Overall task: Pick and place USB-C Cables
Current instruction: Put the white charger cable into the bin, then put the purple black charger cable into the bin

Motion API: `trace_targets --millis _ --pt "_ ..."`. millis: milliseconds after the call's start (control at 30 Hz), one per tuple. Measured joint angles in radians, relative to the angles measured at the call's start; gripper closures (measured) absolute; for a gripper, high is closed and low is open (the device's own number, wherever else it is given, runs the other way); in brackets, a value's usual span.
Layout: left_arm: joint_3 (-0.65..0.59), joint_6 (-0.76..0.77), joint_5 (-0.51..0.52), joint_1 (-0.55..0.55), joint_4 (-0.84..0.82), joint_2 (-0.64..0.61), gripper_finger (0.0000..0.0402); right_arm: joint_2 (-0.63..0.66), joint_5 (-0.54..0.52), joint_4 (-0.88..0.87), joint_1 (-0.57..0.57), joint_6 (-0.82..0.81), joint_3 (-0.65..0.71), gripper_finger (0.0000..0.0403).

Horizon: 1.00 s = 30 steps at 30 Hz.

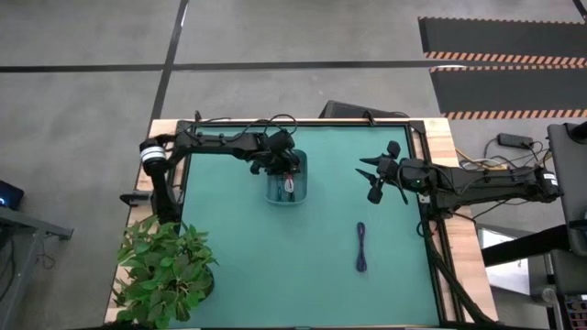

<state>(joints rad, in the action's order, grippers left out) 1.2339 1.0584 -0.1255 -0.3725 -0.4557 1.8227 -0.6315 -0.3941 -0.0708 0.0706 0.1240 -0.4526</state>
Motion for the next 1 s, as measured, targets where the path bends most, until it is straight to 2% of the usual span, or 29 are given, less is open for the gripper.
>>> trace_targets --millis 400,500,700,867,1000 --pt "0.004 -0.040 0.008 0.010 0.010 -0.063 0.0310 0.000 0.000 0.000 0.000 0.001 0.000 0.0264" --pt "0.010 -0.109 0.012 0.017 0.016 -0.079 0.0310 0.000 0.000 0.000 0.000 0.001 0.000 0.0264" --pt "0.019 -0.287 0.013 0.055 0.169 -0.139 0.0310 -0.001 0.001 0.003 0.000 -0.015 -0.008 0.0264" --pt "0.018 -0.510 0.027 0.114 0.301 -0.195 0.0310 -0.006 0.010 0.003 -0.001 -0.056 -0.023 0.0264" --pt "0.016 -0.651 0.040 0.174 0.318 -0.224 0.0310 -0.015 0.011 -0.001 -0.001 -0.094 -0.027 0.0264"
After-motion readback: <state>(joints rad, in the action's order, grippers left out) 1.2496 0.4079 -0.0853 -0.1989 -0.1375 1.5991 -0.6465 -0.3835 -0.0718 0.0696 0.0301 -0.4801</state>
